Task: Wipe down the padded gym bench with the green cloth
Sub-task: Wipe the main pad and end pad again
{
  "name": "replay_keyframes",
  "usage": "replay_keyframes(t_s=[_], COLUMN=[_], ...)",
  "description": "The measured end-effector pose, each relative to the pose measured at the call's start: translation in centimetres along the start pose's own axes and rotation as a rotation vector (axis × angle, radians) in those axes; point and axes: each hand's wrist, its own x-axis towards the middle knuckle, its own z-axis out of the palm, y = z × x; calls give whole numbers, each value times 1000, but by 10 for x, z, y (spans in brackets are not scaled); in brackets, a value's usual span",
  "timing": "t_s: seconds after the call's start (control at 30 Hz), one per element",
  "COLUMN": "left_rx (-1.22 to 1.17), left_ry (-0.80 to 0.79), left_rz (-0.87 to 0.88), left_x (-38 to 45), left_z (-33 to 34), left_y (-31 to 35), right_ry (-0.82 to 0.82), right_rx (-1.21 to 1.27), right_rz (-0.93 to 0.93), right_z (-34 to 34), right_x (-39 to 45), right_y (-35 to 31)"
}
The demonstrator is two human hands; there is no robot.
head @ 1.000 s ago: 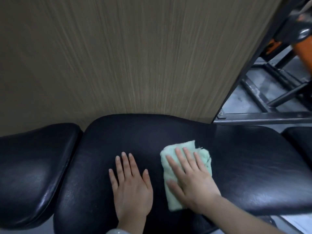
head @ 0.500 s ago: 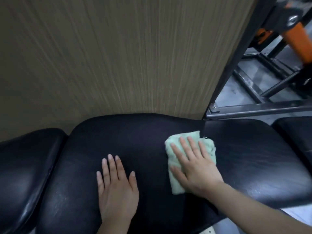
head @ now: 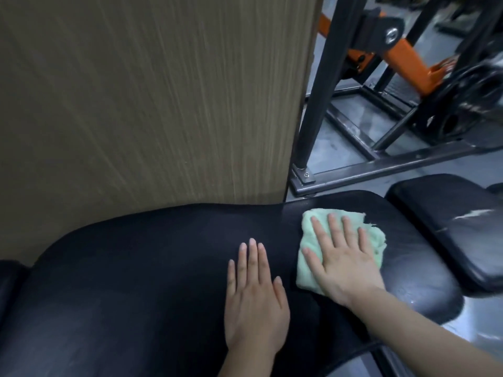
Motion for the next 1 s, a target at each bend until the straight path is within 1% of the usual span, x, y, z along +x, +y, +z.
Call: replay_keyframes(t_s=[0.03,0.07,0.1,0.17,0.2,0.23,0.27,0.33,0.4,0.43,0.47,0.53,0.63,0.7,0.77,0.83,0.9,1.0], left_rx=[6,15,24,22,16,14,18,24,33,39,42,38,24,8,-8,-12,-7,26], left_ry=[12,16,11,-2,-5,-8,-14,-21,-16,-19,-16,11,21,26,7,-1,3,18], left_rz=[4,2,-1,2,1,-3,-5,-1,1,2,5,11,28,41,44,46,47,35], left_x=[0,1,1,2,2,2,1,0,1,1,1,3,5,5,6,7,6,4], left_z=[2,3,5,7,8,8,8,7,8,8,8,9,12,12,12,11,11,7], left_y=[-1,-2,-2,-3,-2,-3,-3,-3,-2,-2,-2,-4,-5,-7,-8,-8,-7,-4], right_ry=[27,3,-22,-31,-44,-34,-23,-38,-100,-109,-107,-97,-83,-49,-54,-38,-60,-121], right_rx=[-4,6,12,-19,-30,-33,-32,-25,-26,-28,-27,12,70,69,42,58,38,11], right_rz=[-47,-123,-237,-454,-489,-469,-406,-203,-22,19,26,-24,-235,-375,-423,-364,-264,-99], right_z=[-1,-1,1,2,1,-2,-3,-8,-10,-10,-10,-9,-10,-9,-7,-7,-10,-11], right_x=[0,-1,-3,-9,-10,-10,-8,1,18,26,34,46,38,17,-4,-10,5,43], right_y=[-10,-15,-11,13,33,53,72,97,92,80,64,28,-2,12,50,92,117,113])
